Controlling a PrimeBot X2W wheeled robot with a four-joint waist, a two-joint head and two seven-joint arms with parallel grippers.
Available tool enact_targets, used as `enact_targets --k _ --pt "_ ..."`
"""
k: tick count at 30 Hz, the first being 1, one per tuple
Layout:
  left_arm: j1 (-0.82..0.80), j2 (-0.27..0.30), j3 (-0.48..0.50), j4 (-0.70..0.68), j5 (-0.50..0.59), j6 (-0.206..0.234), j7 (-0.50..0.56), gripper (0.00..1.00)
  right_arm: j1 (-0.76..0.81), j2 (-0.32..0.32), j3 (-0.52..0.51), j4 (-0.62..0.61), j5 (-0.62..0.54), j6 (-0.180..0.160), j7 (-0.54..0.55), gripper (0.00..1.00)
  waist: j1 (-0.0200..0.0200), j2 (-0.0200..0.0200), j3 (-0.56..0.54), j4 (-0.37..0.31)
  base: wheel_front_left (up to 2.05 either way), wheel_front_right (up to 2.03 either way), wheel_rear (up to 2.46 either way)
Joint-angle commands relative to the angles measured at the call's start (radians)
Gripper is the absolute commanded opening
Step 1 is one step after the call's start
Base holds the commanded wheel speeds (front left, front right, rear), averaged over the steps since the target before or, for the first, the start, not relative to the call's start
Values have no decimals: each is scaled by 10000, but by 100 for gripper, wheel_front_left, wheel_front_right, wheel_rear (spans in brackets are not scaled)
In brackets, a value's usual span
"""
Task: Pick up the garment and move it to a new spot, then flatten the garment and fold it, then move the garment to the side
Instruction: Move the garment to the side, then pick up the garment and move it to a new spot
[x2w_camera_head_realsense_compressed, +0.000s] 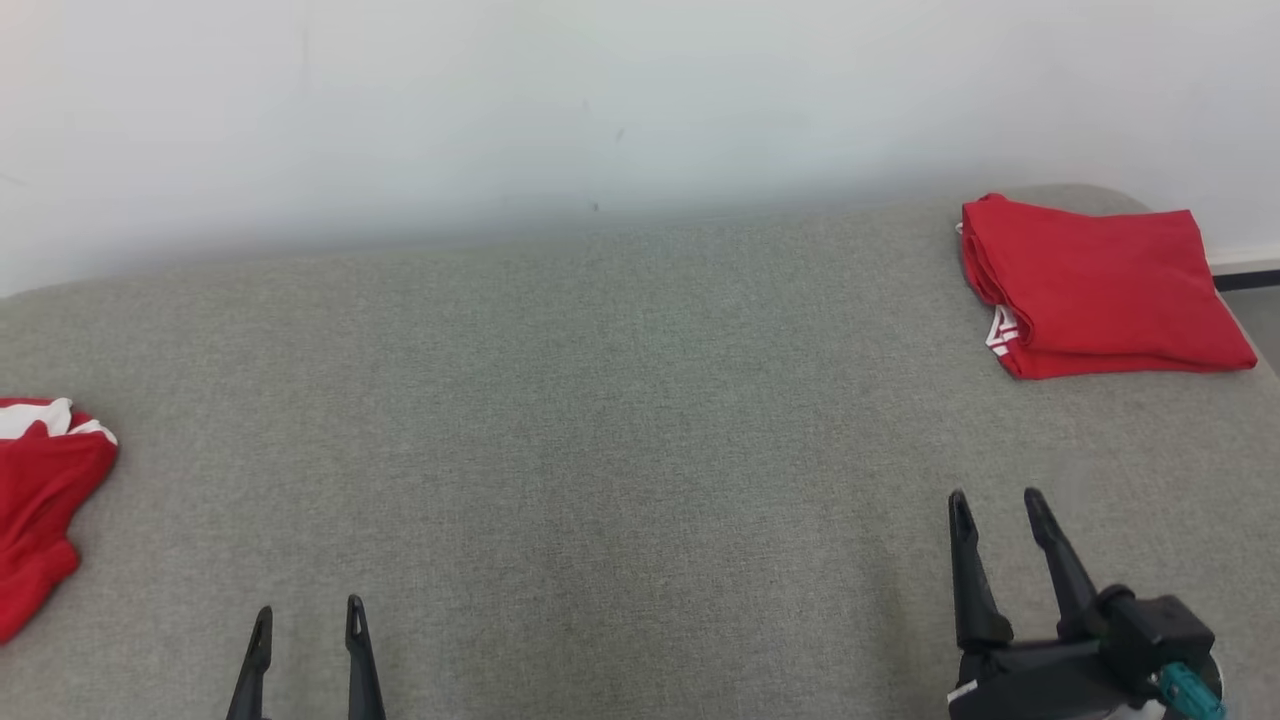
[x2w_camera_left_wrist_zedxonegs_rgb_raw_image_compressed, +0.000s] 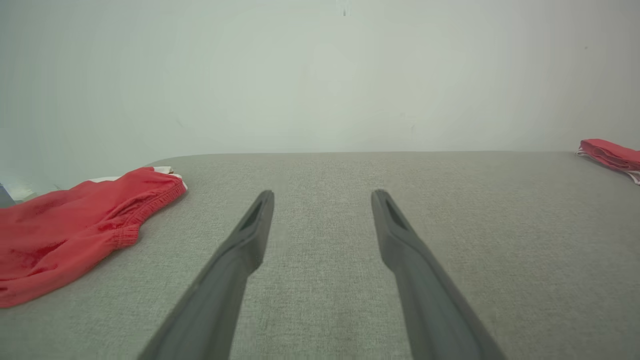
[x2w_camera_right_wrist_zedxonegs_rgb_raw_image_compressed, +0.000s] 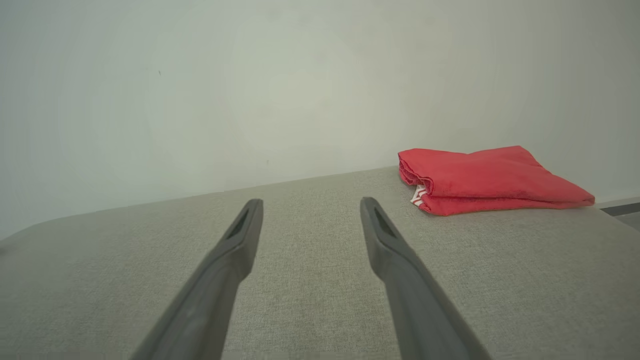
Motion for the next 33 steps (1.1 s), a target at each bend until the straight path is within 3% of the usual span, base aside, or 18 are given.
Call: enact_targets --k 1,33 --pt "185 -6 16 17 -19 37 -31 100 199 131 -35 -43 -13 -27 -42 100 0 1 -92 80 0 0 0" --pt "152 -9 82 269 64 221 -31 100 735 519 276 408 -51 -27 -43 100 0 1 -138 393 0 0 0"
